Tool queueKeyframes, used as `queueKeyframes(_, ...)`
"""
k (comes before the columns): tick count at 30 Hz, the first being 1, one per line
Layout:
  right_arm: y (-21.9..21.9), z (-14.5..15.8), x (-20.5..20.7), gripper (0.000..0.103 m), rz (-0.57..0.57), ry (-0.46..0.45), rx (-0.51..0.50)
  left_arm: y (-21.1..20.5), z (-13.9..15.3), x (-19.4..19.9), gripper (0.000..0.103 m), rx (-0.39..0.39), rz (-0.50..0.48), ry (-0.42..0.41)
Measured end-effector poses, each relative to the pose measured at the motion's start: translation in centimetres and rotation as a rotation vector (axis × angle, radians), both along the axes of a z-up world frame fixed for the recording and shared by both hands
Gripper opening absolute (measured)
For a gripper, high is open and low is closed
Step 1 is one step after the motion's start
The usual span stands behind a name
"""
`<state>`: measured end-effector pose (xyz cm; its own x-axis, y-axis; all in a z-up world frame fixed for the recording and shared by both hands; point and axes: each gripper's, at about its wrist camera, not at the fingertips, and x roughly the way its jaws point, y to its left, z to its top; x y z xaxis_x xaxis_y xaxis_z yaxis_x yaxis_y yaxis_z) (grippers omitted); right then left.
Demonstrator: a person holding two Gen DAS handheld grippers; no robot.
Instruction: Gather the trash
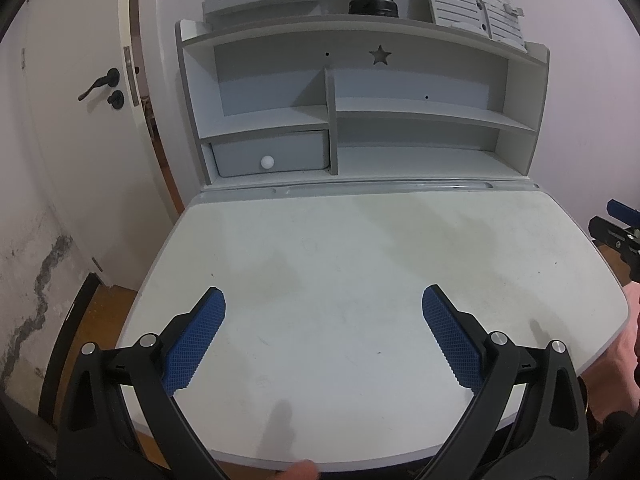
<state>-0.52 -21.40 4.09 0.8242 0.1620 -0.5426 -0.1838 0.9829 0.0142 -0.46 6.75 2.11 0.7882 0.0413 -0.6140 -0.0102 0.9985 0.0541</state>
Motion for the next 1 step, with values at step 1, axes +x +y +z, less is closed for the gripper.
queueKeyframes(1, -0.02, 0.0, 0.03, 0.091, 0.001, 0.0, 0.0, 0.0, -0.03, 0.01, 0.096, 0.001, 0.004, 0.0)
